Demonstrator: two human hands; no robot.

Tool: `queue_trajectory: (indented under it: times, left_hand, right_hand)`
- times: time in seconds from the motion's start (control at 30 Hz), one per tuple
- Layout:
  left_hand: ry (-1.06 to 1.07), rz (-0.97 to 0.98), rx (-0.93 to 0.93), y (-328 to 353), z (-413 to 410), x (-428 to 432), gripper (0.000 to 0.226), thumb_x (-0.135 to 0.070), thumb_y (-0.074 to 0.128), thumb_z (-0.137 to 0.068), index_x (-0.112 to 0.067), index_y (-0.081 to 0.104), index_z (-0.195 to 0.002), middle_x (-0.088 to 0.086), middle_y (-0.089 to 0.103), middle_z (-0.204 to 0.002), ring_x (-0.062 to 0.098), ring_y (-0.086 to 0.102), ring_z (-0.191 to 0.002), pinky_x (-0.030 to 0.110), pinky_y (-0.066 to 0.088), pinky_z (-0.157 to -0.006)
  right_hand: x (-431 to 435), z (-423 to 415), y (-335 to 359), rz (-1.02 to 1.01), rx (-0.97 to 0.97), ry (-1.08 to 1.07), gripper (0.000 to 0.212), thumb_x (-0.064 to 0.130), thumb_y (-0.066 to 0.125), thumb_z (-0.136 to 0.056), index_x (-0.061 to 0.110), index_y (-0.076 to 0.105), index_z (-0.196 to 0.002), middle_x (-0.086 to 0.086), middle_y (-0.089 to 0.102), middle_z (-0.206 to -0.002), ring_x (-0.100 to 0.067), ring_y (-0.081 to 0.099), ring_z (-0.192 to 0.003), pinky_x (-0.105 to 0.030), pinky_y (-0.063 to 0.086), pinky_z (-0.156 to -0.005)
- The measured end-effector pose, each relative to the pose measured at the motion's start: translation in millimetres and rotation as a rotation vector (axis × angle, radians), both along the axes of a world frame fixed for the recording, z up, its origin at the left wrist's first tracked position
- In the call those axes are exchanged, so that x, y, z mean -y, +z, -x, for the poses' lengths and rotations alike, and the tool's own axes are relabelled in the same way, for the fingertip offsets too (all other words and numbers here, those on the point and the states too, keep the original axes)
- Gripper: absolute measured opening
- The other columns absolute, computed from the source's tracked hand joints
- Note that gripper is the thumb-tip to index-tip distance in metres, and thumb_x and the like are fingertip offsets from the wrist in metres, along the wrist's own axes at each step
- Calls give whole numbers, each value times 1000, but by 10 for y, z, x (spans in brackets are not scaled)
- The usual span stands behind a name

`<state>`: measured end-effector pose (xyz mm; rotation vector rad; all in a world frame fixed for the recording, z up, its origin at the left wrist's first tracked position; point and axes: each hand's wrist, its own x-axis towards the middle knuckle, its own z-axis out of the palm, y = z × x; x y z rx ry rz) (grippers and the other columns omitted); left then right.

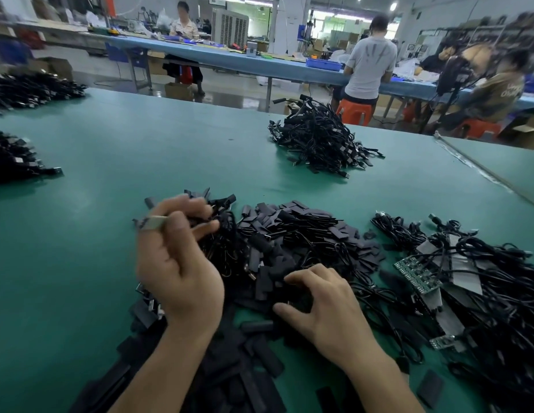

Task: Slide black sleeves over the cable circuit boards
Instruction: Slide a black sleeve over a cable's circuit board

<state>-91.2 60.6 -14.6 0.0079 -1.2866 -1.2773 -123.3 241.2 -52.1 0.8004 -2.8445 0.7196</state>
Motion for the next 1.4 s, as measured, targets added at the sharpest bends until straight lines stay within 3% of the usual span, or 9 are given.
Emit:
queue_trajectory:
  times: [0.13, 0.23, 0.37, 0.53, 0.6, 0.77, 0.9, 1.13, 1.4]
  left_hand:
    - [169, 331, 102, -9, -43, 40, 27, -24, 42, -107, -9, 63, -115, -4, 60, -88, 2, 53, -72, 11, 43, -71]
    - [38, 660, 306, -112, -57, -23, 29, -22, 52, -101, -5, 70, -115, -4, 66, -92, 1, 52, -75, 12, 44, -73]
    - [-65, 787, 519, -145, -76, -93, 37, -34, 43, -103, -15, 70, -120, -11, 61, -89, 1, 53, -72, 21, 51, -65]
    - [-138, 677, 652, -146, -97, -90, 36, -46, 38, -100, -25, 68, -100, -16, 63, -88, 5, 61, -78, 37, 54, -65]
    - [-185, 614, 663, -160, -97, -102, 31, -48, 43, -97, -26, 65, -96, -20, 60, -80, 2, 58, -72, 31, 50, -62]
    - [-338, 400, 652, -199, -104, -158, 17, -46, 57, -92, -31, 64, -90, -13, 66, -70, 7, 63, -58, 22, 50, -54]
    - [-562, 218, 741, -321, -72, -254, 13, -26, 69, -94, -33, 63, -84, -7, 74, -74, 10, 69, -59, 18, 50, -53]
    - [-496, -18, 660, -447, -12, -219, 22, -18, 65, -96, -31, 60, -79, 1, 69, -71, 19, 66, -52, 34, 55, -47]
    - [-273, -61, 529, -472, 8, -193, 26, -47, 52, -93, -35, 70, -108, -6, 63, -61, 9, 57, -48, 26, 50, -48]
  right_hand:
    - [18, -15, 22, -87, 12, -23, 56, 69, 60, -81, 41, 55, -128, 17, 49, -112, -7, 44, -109, -24, 35, -97]
    - [57, -42, 67, -105, -14, -64, 43, 61, 56, -90, 41, 54, -128, 16, 52, -107, -9, 47, -108, -25, 36, -94]
    - [32, -51, 77, -98, -9, -100, 34, 41, 56, -97, 37, 59, -130, 13, 57, -103, -12, 53, -102, -29, 41, -92]
    - [-35, -38, 63, 1, -85, -266, 23, 17, 61, -93, 26, 72, -111, 8, 49, -97, -14, 48, -94, -30, 46, -84]
    - [-34, -19, 53, -34, -77, -264, 18, 33, 61, -93, 26, 73, -105, 10, 50, -94, -14, 49, -94, -31, 44, -85]
    - [-9, -17, 23, -223, -16, -228, 52, 81, 45, -79, 43, 55, -112, 18, 56, -104, -9, 50, -104, -29, 34, -85]
    - [-16, -13, 14, -185, -58, -218, 34, 66, 53, -88, 42, 56, -112, 16, 57, -102, -12, 53, -104, -30, 36, -84]
    - [12, -33, 44, -70, -28, -228, 10, 43, 64, -88, 38, 60, -96, 18, 54, -98, -9, 50, -98, -28, 32, -85]
    - [14, -48, 93, 143, -107, -347, 10, 14, 59, -96, 21, 60, -101, 7, 59, -87, -14, 58, -79, -31, 50, -71]
